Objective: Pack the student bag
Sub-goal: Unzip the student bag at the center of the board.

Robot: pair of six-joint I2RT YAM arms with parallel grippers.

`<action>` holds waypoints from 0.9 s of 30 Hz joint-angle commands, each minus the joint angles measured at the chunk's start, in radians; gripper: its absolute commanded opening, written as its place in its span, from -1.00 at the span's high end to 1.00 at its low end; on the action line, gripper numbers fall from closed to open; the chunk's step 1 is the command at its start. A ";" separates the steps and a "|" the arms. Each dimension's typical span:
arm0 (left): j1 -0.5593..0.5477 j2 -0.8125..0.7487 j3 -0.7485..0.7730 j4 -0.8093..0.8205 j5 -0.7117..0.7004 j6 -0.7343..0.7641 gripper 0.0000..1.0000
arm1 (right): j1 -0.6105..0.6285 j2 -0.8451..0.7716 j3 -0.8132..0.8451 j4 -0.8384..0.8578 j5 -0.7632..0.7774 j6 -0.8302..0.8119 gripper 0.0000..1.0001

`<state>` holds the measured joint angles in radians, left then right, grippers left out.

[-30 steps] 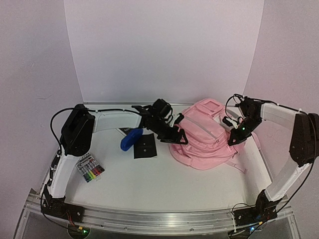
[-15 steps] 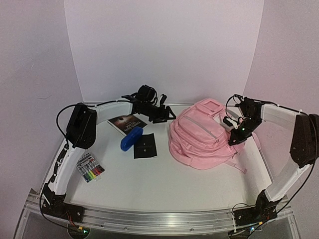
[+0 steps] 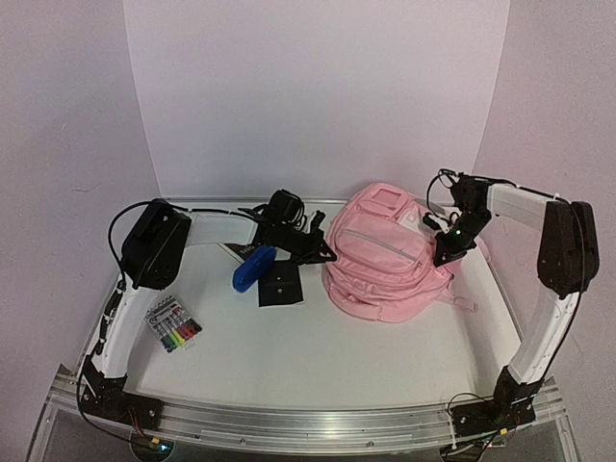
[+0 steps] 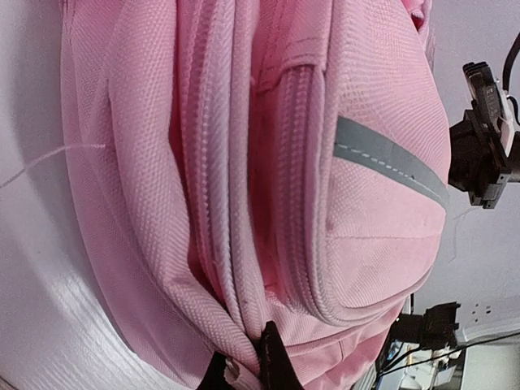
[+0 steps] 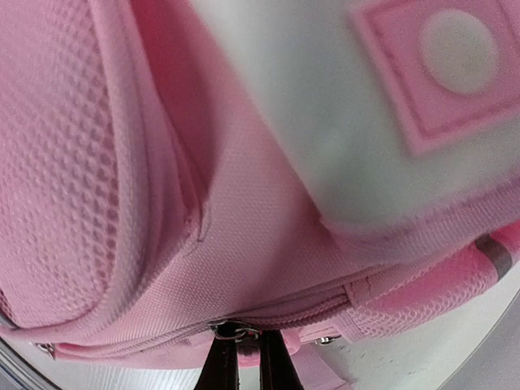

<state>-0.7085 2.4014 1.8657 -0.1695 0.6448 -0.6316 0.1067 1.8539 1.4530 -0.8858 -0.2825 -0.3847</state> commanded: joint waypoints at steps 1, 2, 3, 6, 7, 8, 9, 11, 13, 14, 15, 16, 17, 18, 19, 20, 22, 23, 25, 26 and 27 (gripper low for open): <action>-0.023 -0.113 -0.109 0.120 -0.038 -0.127 0.99 | 0.029 0.058 0.177 0.108 0.024 0.041 1.00; -0.024 -0.116 -0.118 0.134 -0.060 -0.152 1.00 | 0.037 0.054 0.177 0.098 0.029 0.037 1.00; -0.024 -0.120 -0.123 0.149 -0.083 -0.176 0.99 | 0.043 0.045 0.167 0.086 0.034 0.032 1.00; -0.025 -0.140 -0.153 0.209 -0.153 -0.249 1.00 | 0.050 -0.032 0.070 0.056 0.049 0.030 1.00; -0.025 -0.147 -0.168 0.235 -0.168 -0.267 1.00 | 0.054 -0.059 0.004 0.054 0.050 0.034 1.00; -0.026 -0.160 -0.179 0.252 -0.191 -0.288 0.99 | 0.061 -0.110 -0.065 0.057 0.057 0.034 1.00; -0.027 -0.166 -0.189 0.265 -0.208 -0.303 0.99 | 0.070 -0.146 -0.159 0.068 0.065 0.034 1.00; -0.034 -0.172 -0.196 0.275 -0.240 -0.314 1.00 | 0.076 -0.212 -0.284 0.108 0.068 0.054 1.00; -0.043 -0.170 -0.194 0.269 -0.255 -0.317 1.00 | 0.077 -0.263 -0.353 0.141 0.058 0.093 1.00; -0.048 -0.167 -0.190 0.264 -0.260 -0.320 1.00 | 0.077 -0.277 -0.357 0.152 0.042 0.111 1.00; -0.053 -0.164 -0.188 0.261 -0.265 -0.322 1.00 | 0.077 -0.287 -0.356 0.162 0.026 0.127 1.00; -0.058 -0.160 -0.187 0.261 -0.268 -0.324 1.00 | 0.077 -0.290 -0.350 0.171 0.006 0.138 1.00; -0.064 -0.157 -0.183 0.257 -0.272 -0.325 1.00 | 0.080 -0.286 -0.337 0.179 -0.014 0.152 1.00; -0.068 -0.155 -0.180 0.255 -0.276 -0.327 1.00 | 0.085 -0.280 -0.321 0.185 -0.030 0.168 1.00; -0.071 -0.153 -0.177 0.255 -0.279 -0.331 1.00 | 0.096 -0.272 -0.305 0.190 -0.041 0.181 1.00; -0.073 -0.151 -0.174 0.256 -0.281 -0.335 1.00 | 0.111 -0.265 -0.293 0.196 -0.049 0.194 1.00; -0.075 -0.151 -0.176 0.265 -0.291 -0.345 1.00 | 0.134 -0.255 -0.277 0.216 -0.073 0.227 1.00; -0.075 -0.155 -0.182 0.275 -0.295 -0.351 1.00 | 0.138 -0.244 -0.265 0.225 -0.101 0.241 1.00; -0.074 -0.168 -0.201 0.289 -0.309 -0.356 1.00 | 0.153 -0.229 -0.236 0.231 -0.153 0.258 1.00; -0.071 -0.182 -0.215 0.285 -0.332 -0.359 1.00 | 0.163 -0.227 -0.227 0.231 -0.175 0.261 1.00; -0.064 -0.195 -0.233 0.284 -0.354 -0.367 1.00 | 0.184 -0.237 -0.229 0.231 -0.186 0.260 1.00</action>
<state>-0.7747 2.3072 1.6695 0.0304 0.3725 -0.9675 0.2207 1.6088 1.1564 -0.7255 -0.2988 -0.1759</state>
